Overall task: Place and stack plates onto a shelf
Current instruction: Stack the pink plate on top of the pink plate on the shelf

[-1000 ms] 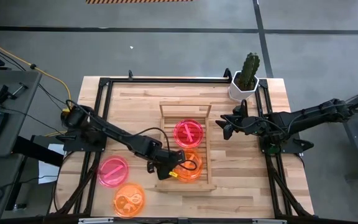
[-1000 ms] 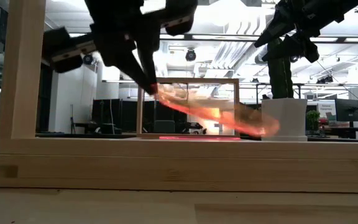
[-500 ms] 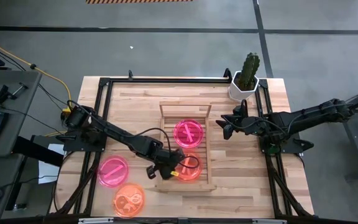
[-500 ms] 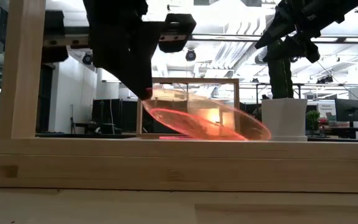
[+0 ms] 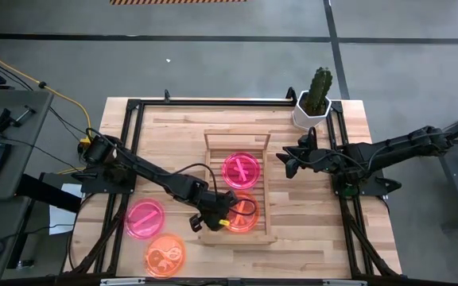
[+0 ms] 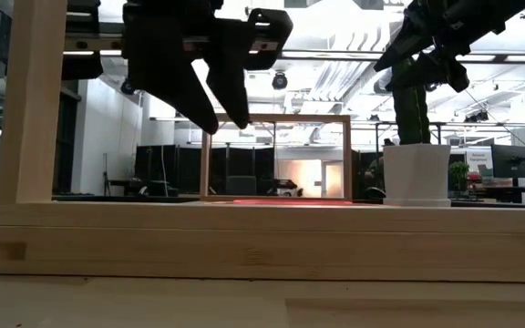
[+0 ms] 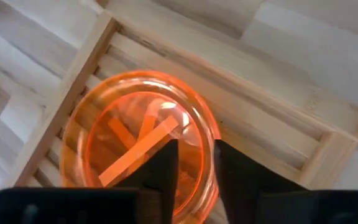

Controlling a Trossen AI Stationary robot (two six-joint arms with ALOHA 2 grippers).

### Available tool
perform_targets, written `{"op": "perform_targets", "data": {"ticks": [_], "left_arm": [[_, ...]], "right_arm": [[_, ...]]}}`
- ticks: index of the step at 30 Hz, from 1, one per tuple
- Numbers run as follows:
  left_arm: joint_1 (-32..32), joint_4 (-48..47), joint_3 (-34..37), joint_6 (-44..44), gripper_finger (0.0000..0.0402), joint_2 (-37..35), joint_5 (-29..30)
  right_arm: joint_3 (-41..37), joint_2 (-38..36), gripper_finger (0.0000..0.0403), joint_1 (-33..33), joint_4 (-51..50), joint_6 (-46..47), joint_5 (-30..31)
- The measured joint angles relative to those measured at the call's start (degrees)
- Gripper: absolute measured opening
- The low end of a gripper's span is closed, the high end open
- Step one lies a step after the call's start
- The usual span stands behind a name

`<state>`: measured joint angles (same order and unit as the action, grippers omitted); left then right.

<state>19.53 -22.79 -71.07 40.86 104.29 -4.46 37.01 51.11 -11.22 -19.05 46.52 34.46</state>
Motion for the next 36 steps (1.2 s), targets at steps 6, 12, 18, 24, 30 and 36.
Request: {"op": "perform_targets", "data": {"ticks": [6, 12, 18, 24, 30, 36], "left_arm": [[0.1, -3.6, -0.6, -4.6, 0.0152, -0.4, 7.6], [-3.1, -20.2, -2.3, -17.6, 0.0174, -4.4, 8.1], [-9.4, -18.3, 3.9, -38.3, 0.0169, -15.7, -2.4], [-11.0, 8.5, 21.2, -55.6, 0.0163, -33.2, 4.7], [-10.0, 11.4, 30.0, -63.7, 0.0163, -43.3, 13.3], [-10.0, 6.3, 30.2, -64.4, 0.0163, -45.1, 12.7]], "right_arm": [[0.0, 0.0, 0.0195, 0.0, 0.0, 0.0, 0.0], [0.0, 0.0, 0.0195, 0.0, 0.0, 0.0, 0.0], [0.0, 0.0, 0.0195, 0.0, 0.0, 1.3, 0.0], [0.0, 0.0, 0.0195, 0.0, 0.0, 1.5, 0.0], [0.0, 0.0, 0.0195, 0.0, -0.1, 1.4, 0.0], [0.0, 0.0, 0.0195, 0.0, -0.1, 1.2, 0.0]]}}
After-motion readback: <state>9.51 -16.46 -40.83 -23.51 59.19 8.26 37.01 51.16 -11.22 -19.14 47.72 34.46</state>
